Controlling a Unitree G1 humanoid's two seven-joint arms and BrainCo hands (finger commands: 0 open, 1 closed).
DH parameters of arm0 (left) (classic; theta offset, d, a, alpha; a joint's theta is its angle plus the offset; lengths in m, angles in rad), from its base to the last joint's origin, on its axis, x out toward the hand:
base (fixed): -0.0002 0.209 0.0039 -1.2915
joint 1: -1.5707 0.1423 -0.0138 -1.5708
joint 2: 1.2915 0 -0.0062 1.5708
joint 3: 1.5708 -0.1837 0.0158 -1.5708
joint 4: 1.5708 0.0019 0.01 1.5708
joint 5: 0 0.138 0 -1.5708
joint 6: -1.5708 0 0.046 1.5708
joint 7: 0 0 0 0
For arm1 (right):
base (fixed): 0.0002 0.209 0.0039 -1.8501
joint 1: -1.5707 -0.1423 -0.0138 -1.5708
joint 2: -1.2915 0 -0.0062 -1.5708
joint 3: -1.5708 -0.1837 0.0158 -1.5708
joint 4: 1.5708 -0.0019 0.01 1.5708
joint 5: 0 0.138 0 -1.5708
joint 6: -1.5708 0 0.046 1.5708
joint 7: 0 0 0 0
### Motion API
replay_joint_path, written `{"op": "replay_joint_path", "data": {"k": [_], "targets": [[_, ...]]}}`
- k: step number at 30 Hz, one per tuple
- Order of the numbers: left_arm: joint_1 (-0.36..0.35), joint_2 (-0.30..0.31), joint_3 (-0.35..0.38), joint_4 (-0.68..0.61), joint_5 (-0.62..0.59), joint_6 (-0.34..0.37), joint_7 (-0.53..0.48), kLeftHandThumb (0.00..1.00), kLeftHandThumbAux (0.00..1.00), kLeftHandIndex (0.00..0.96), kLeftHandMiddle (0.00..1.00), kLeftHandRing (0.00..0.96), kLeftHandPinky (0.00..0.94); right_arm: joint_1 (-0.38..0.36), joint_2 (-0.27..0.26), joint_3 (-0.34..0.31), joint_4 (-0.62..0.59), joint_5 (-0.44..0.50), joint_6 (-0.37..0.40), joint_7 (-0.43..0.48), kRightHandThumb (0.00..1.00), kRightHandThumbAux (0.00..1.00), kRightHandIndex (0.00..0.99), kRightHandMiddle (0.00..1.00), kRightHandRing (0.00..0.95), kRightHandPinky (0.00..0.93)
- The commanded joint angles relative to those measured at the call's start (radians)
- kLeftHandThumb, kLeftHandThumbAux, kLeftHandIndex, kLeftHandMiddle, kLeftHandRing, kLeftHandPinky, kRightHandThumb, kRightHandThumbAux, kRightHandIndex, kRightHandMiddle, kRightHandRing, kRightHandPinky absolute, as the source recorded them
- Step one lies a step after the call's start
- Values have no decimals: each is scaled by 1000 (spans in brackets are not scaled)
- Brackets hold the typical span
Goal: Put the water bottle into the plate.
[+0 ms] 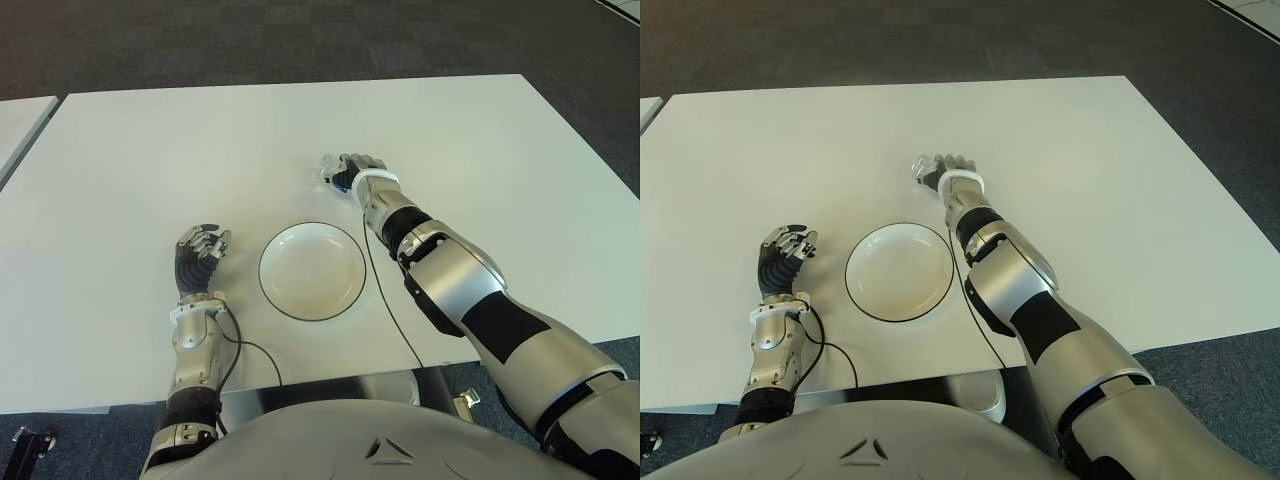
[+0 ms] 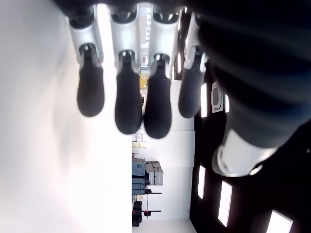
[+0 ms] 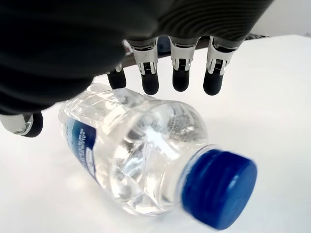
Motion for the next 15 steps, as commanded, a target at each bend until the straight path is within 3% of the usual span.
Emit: {"op": "replay_joint_path", "data": {"k": [1, 10, 15], "targets": [[34, -7, 5, 21, 7, 41, 18, 712, 711, 436, 643, 622, 613, 5, -11, 4, 6, -8, -20, 23, 552, 209, 0, 0, 0, 0], [42, 1, 7, 7, 8, 45, 21, 712, 712, 437, 664, 643, 637, 1, -30, -23, 7, 10, -29, 33, 550, 189, 0, 0, 0, 0], [49, 4, 5, -7, 9, 55, 18, 712, 712, 437, 672, 651, 640, -28, -25, -23, 5, 6, 14, 54, 542, 195, 0, 0, 0, 0]]}}
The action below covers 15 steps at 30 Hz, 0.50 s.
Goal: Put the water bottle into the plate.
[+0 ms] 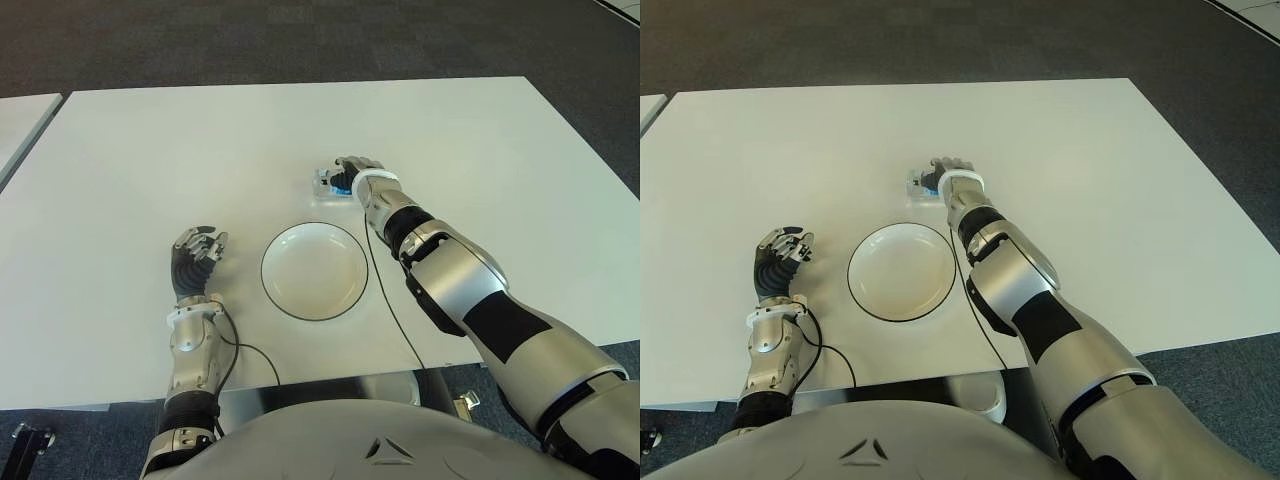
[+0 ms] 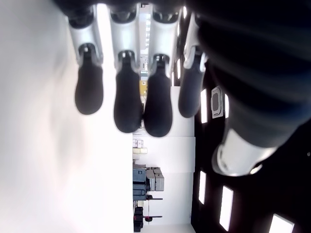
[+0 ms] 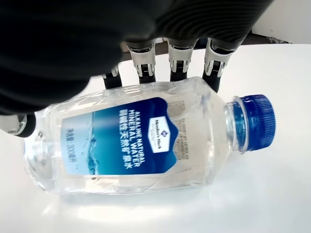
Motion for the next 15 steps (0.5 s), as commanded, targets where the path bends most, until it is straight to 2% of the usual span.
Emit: {"op": "replay_joint_path", "data": {"k": [1, 11, 15], "targets": [[34, 0, 1, 16, 6, 47, 6, 712, 712, 437, 674, 653, 641, -19, 1, -2, 4, -1, 30, 19, 541, 202, 0, 0, 0, 0], [41, 2, 1, 11, 17, 31, 14, 711, 712, 436, 679, 660, 648, -35, 11, 77, 10, -70, 66, 73, 550, 248, 0, 0, 0, 0], [47, 5, 3, 7, 25, 40, 21, 711, 713, 437, 678, 660, 646, -78, 15, 163, 12, -145, 83, 115, 550, 257, 0, 0, 0, 0]]}}
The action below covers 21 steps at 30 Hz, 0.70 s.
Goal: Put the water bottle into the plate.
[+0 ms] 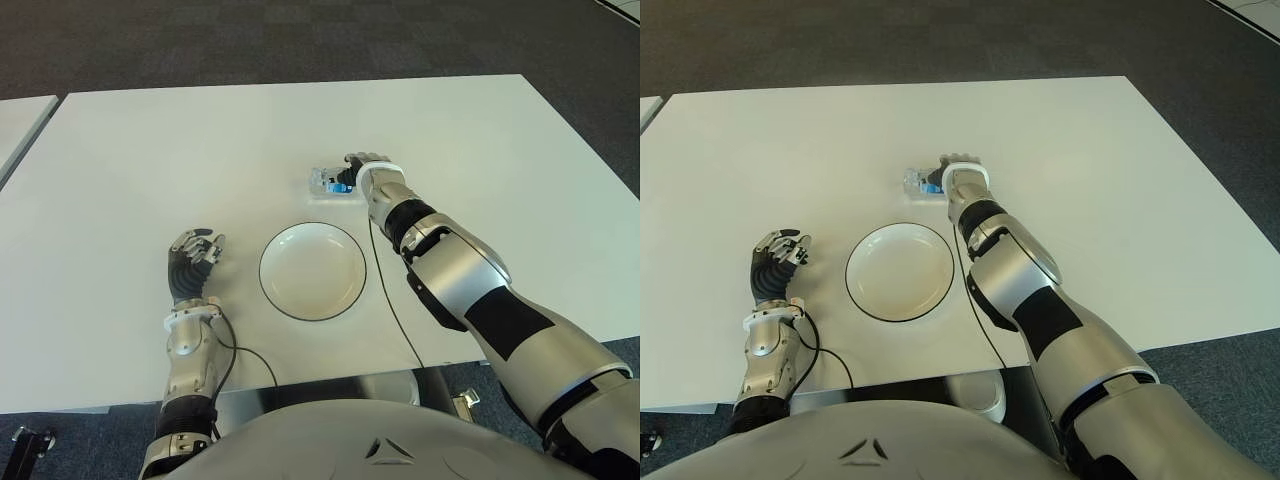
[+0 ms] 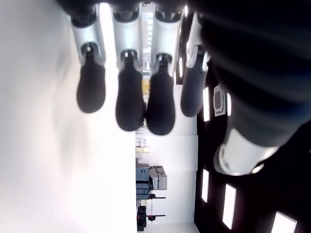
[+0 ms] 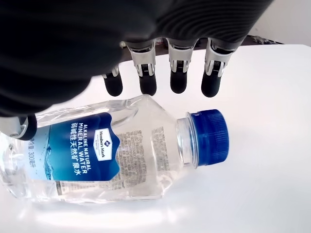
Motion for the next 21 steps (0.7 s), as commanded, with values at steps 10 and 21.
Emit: {"op": "replay_joint_path", "data": {"k": [10, 21], "targets": [[47, -10, 3, -8, 14, 45, 20, 711, 713, 437, 666, 640, 622, -20, 16, 195, 13, -174, -21, 59, 545, 248, 0, 0, 0, 0], [55, -16, 1, -16, 6, 25, 15, 712, 712, 437, 665, 640, 628, -5, -2, 237, 13, -197, -65, 3, 550, 257, 0, 0, 0, 0]]}}
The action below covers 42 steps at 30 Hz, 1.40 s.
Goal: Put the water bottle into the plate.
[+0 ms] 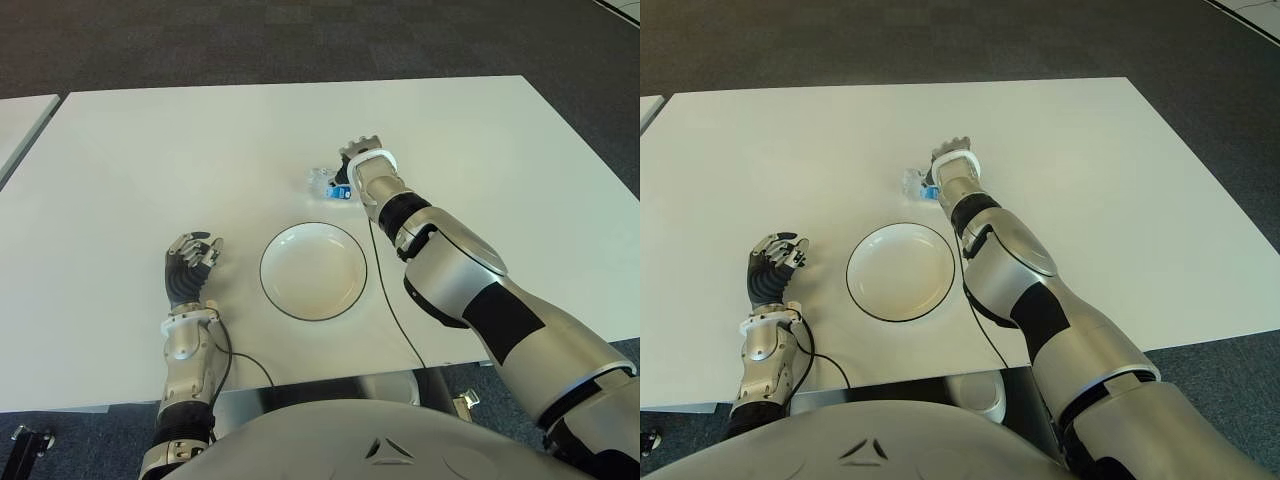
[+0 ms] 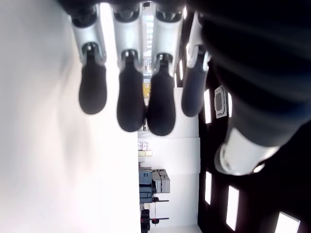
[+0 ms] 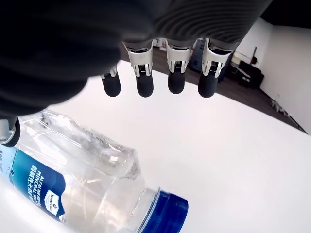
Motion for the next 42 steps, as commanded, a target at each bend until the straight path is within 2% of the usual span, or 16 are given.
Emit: {"op": "replay_joint_path", "data": {"k": [1, 9, 15, 26, 27, 29, 31, 37, 42], "targets": [[28, -14, 1, 16, -2, 19, 5, 712, 712, 437, 665, 641, 628, 37, -10, 15, 8, -15, -38, -48, 553, 258, 0, 0, 0, 0], [29, -14, 0, 12, 3, 29, 11, 712, 712, 436, 654, 630, 610, 63, -40, 57, 7, -48, -118, -171, 569, 299, 0, 0, 0, 0], [29, -20, 1, 10, 2, 25, 15, 712, 712, 437, 653, 629, 614, 66, -67, 95, 4, -79, -163, -221, 561, 335, 0, 0, 0, 0], [27, -25, 4, 9, -2, 31, 15, 712, 712, 436, 653, 630, 614, 73, -93, 113, 4, -95, -209, -296, 561, 370, 0, 0, 0, 0], [26, -26, 5, 9, -6, 32, 14, 712, 712, 436, 653, 629, 612, 76, -98, 112, 4, -94, -215, -309, 561, 371, 0, 0, 0, 0], [24, -27, 7, 10, -12, 32, 12, 785, 691, 419, 564, 618, 601, 80, -105, 110, 4, -92, -225, -330, 560, 377, 0, 0, 0, 0], [23, -27, 8, 12, -14, 31, 12, 810, 683, 415, 533, 614, 596, 81, -108, 109, 4, -91, -233, -342, 561, 382, 0, 0, 0, 0], [18, -23, 7, 22, -7, 15, 13, 833, 676, 408, 510, 624, 614, 86, -119, 107, 5, -88, -260, -356, 569, 397, 0, 0, 0, 0], [18, -21, 8, 19, -13, 25, 9, 835, 676, 407, 506, 619, 600, 101, -123, 23, 4, -4, -316, -277, 576, 422, 0, 0, 0, 0]]}}
